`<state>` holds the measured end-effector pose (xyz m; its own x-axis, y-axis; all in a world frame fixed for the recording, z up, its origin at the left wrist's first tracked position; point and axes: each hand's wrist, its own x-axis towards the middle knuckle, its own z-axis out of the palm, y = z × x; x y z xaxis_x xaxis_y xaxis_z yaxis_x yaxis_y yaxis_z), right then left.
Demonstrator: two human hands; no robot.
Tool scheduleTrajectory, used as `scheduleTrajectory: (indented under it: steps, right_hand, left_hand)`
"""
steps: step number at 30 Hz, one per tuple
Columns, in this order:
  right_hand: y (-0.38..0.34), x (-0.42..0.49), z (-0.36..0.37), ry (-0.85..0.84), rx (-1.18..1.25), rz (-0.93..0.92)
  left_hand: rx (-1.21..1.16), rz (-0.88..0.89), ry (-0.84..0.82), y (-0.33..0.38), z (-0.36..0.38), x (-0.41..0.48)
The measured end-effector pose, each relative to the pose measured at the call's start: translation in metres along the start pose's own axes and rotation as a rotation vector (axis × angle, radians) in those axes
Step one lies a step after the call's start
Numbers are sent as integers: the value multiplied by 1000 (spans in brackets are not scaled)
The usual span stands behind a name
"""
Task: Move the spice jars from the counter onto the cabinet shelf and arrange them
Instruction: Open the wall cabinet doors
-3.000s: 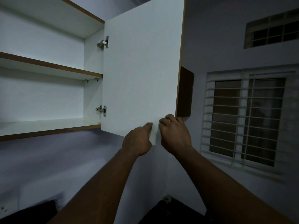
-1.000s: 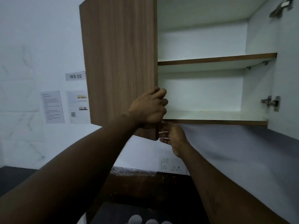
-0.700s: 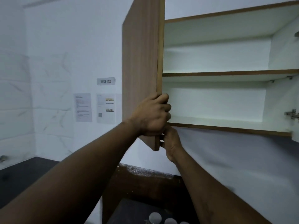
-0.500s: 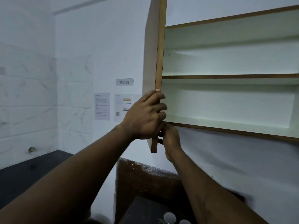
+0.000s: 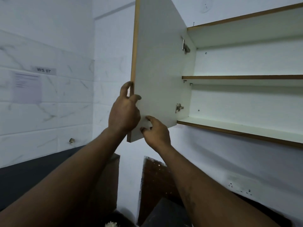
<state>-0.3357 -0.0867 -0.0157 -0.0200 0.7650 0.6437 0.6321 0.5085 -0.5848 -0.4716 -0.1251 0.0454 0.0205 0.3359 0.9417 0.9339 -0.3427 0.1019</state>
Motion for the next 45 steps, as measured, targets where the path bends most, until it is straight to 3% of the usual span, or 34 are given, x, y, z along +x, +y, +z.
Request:
scheduleTrajectory:
  steps: [3,6,10,16,25,32,38,45]
  right_hand:
    - [-9,6,15,-119,-201,-164]
    - [-17,13,28,-229,-306,-239]
    - [-21,21,38,-178,-332,-208]
    - [-14,17,33,-254,-346,-212]
    - [-7,10,6,-227,-411,-254]
    - [5,-9,-31,-158,-544,-225]
    - [32,-40,-84,-80,-643,-131]
    - [82,-91,-174,7,-748,100]
  left_hand:
    - [72,13,-103,-21,2,-11]
    - [86,-108,-192,-42,8,-19]
    - [68,-164,-272,-57,12,-21]
    - [165,-136,-251,-48,20,-26]
    - [235,-120,-212,-24,16,-32]
    - [334,121,-103,0,8,-36]
    - [157,171,-302,50,28,-47]
    - [-48,151,-579,143,68,-66]
